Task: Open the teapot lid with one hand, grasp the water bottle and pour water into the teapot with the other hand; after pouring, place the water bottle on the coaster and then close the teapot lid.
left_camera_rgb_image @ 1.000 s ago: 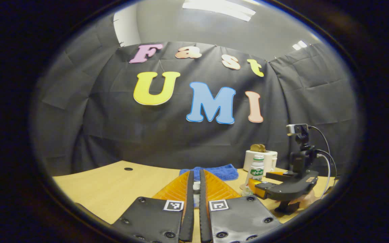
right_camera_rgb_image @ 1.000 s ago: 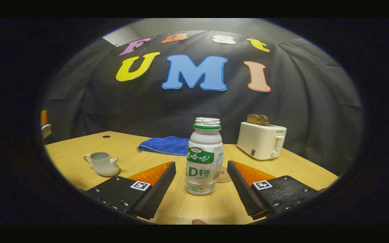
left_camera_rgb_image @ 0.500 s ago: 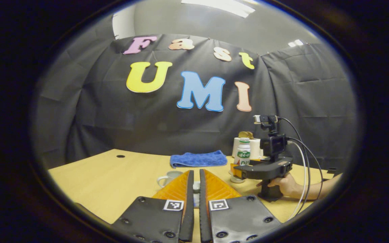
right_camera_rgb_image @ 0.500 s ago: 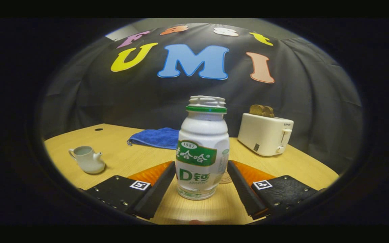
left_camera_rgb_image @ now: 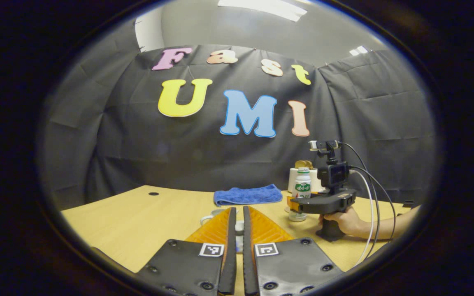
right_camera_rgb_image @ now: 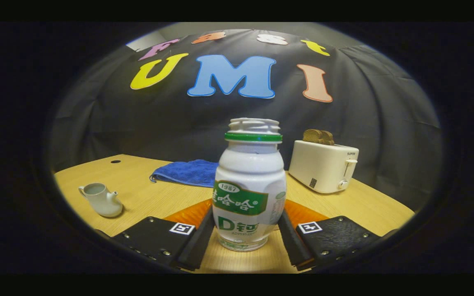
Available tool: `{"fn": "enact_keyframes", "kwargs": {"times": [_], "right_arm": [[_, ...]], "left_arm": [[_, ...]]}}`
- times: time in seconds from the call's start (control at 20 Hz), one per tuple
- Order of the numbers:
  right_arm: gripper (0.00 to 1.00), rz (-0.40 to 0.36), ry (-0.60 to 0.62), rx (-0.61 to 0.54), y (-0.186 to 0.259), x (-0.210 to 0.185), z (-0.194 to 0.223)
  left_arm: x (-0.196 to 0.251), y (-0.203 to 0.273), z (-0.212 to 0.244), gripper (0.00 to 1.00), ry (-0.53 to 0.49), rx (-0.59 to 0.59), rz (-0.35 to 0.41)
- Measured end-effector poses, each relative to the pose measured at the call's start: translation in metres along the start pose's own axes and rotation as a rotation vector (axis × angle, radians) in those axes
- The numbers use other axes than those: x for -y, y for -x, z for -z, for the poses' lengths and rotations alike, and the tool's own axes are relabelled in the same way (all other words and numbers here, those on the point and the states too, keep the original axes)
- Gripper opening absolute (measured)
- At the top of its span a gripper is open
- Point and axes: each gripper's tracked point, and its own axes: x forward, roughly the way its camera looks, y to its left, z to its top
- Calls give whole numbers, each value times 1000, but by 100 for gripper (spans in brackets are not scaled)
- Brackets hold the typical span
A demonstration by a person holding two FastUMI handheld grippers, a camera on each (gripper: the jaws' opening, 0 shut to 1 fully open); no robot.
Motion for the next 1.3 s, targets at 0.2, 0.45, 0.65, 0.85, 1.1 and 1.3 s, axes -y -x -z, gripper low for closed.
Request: {"fn": "enact_keyframes", "kwargs": {"times": [0.2, 0.45, 0.65, 0.85, 1.1, 1.3], "right_arm": [[76, -15, 86, 21, 9, -7, -12], [73, -53, 183, 27, 17, -28, -20], [73, -68, 251, 36, 18, -43, -27], [72, -87, 438, 52, 16, -64, -36], [72, -103, 601, 64, 11, -88, -32], [73, -97, 720, 80, 6, -100, -28]], "left_arm": [[4, 14, -3, 17, -14, 13, 4], [1, 33, -9, 17, -13, 35, -4], [-5, 50, -8, 17, -29, 44, -20], [-4, 51, -7, 13, -10, 43, -9], [-6, 53, -10, 17, 36, 49, -1], [-5, 56, -7, 17, 39, 54, -5]]}}
